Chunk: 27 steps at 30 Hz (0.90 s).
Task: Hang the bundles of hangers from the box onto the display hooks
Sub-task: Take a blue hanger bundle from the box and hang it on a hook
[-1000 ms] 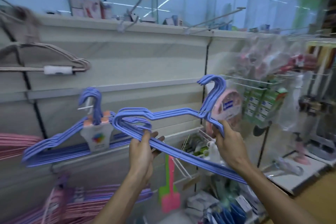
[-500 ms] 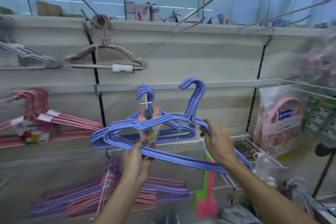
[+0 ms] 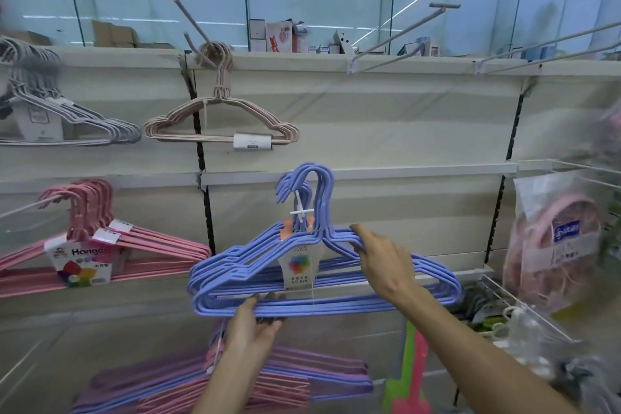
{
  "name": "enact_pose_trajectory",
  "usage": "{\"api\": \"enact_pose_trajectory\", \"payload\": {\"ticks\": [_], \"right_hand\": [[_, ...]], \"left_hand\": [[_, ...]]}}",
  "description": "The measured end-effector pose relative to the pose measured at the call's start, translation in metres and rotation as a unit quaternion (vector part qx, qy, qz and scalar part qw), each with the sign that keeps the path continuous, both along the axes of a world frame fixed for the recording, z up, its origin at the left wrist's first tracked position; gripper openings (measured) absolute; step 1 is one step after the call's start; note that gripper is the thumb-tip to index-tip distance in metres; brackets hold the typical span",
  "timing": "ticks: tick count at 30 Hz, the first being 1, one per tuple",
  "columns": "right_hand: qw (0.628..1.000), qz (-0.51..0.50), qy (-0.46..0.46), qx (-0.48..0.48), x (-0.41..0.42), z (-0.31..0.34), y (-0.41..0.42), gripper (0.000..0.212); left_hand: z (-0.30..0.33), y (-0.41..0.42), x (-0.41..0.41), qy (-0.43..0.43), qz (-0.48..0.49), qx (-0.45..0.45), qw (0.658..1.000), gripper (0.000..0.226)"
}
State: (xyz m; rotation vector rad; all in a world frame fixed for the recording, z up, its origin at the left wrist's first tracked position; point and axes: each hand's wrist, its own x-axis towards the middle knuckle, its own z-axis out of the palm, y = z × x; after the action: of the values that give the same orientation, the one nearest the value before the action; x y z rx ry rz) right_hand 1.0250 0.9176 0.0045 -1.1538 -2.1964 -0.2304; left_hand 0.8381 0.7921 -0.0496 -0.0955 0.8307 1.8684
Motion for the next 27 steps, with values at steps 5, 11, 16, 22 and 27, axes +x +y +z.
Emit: {"api": "enact_pose_trajectory", "payload": {"ticks": [5,11,16,22,27], "right_hand": [[0.999,-0.009,-0.035,0.017,-0.017,-0.007,0.006,0.033],[0.999,-0.009,-0.038,0.017,-0.028,-0.019,0.017,0.033],[0.999,-0.013,-0.037,0.009,-0.036,-0.031,0.025,0.04],[0.999,-0.01,-0.031,-0.024,-0.046,-0.041,0.029,0.046],[0.999,-0.015,-0.02,-0.031,-0.053,-0.043,0.029,0.05]], "left_hand": [[-0.012,0.011,-0.015,-0.024,0.002,-0.041,0.999,0.012],[-0.024,0.024,-0.025,-0.032,-0.005,-0.066,0.997,0.017],[-0.036,0.033,-0.033,-0.03,0.001,-0.053,0.998,0.013],[-0.044,0.039,-0.044,-0.05,0.017,-0.046,0.998,0.011],[-0.046,0.043,-0.051,-0.05,0.007,-0.039,0.998,0.024]]}}
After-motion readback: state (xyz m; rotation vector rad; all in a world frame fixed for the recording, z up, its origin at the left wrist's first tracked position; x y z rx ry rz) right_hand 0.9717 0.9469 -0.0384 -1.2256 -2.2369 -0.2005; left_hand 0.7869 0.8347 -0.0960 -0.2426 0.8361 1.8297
